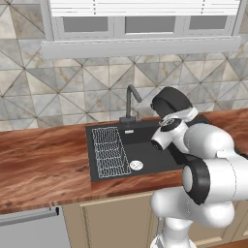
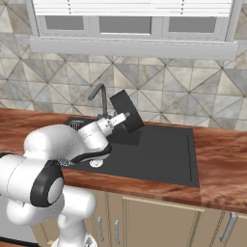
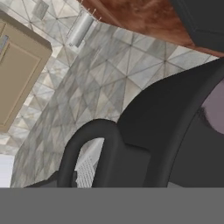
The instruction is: Dump the eggplant from the pot into the sink. Then turn on the water and wash the eggplant. Then turn off the water and put the eggplant back in the pot.
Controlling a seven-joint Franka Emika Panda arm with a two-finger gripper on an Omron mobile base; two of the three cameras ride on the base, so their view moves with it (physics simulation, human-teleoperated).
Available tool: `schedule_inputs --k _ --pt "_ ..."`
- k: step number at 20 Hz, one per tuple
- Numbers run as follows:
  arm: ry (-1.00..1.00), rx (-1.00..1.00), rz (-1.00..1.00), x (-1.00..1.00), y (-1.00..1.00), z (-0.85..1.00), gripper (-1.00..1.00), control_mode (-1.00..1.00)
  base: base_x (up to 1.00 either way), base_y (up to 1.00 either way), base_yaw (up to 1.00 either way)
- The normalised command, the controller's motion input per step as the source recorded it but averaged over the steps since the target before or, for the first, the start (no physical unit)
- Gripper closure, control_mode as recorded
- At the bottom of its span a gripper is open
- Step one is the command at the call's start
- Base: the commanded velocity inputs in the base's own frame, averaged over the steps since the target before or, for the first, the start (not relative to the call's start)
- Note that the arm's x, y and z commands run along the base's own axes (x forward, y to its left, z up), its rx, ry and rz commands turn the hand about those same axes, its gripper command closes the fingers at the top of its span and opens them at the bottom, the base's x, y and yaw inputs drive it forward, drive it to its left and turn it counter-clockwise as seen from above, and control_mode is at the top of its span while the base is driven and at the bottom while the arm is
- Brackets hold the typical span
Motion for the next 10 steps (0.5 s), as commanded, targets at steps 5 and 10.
schedule_inputs --k 5,10 --pt "0.0 0.0 0.0 -0.09 0.19 0.08 1.0 -1.0 0.0 0.0 0.0" --pt "-0.05 -0.03 0.0 0.0 0.09 0.09 1.0 -1.0 0.0 0.0 0.0"
